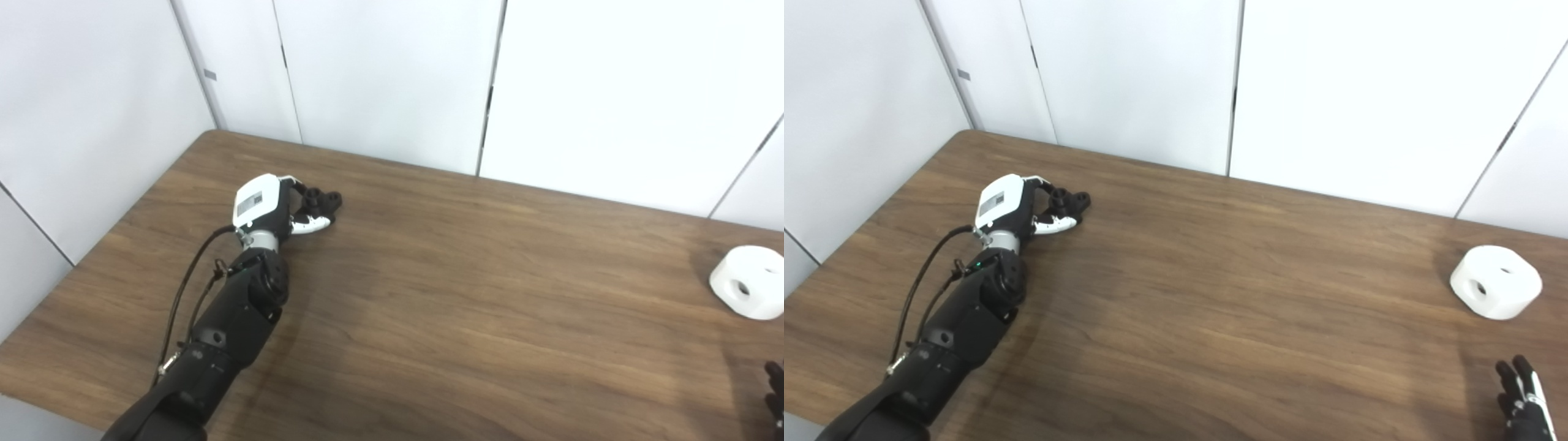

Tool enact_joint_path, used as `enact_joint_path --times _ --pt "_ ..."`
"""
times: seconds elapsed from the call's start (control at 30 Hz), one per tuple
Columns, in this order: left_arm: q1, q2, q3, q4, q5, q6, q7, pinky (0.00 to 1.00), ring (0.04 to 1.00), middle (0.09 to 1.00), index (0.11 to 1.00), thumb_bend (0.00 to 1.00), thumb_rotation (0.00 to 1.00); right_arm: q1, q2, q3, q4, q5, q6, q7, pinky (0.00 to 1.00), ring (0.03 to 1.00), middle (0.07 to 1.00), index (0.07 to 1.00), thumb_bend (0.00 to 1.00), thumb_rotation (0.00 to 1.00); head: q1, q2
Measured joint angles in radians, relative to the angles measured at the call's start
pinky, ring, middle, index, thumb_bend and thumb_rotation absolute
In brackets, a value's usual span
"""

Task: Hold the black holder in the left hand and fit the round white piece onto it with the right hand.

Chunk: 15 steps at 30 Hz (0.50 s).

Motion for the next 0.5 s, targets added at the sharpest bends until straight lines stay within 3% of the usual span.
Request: enact_joint_path --times 0.23,0.5 --pt "0.002 -0.010 0.018 0.003 -0.003 -0.009 0.005 0.94 0.916 0.857 0.772 0.85 0.28 0.000 0.000 0.000 0.000 -0.002 0.000 0.000 1.00 1.000 0.962 1.000 0.59 1.00 0.005 0.003" --pt "0.005 -0.011 0.013 -0.002 0.006 0.038 -0.008 0.93 0.919 0.868 0.718 0.86 0.33 0.000 -0.001 0.000 0.000 0.000 0.001 0.000 1.00 1.000 0.962 1.000 0.60 1.00 0.011 0.006"
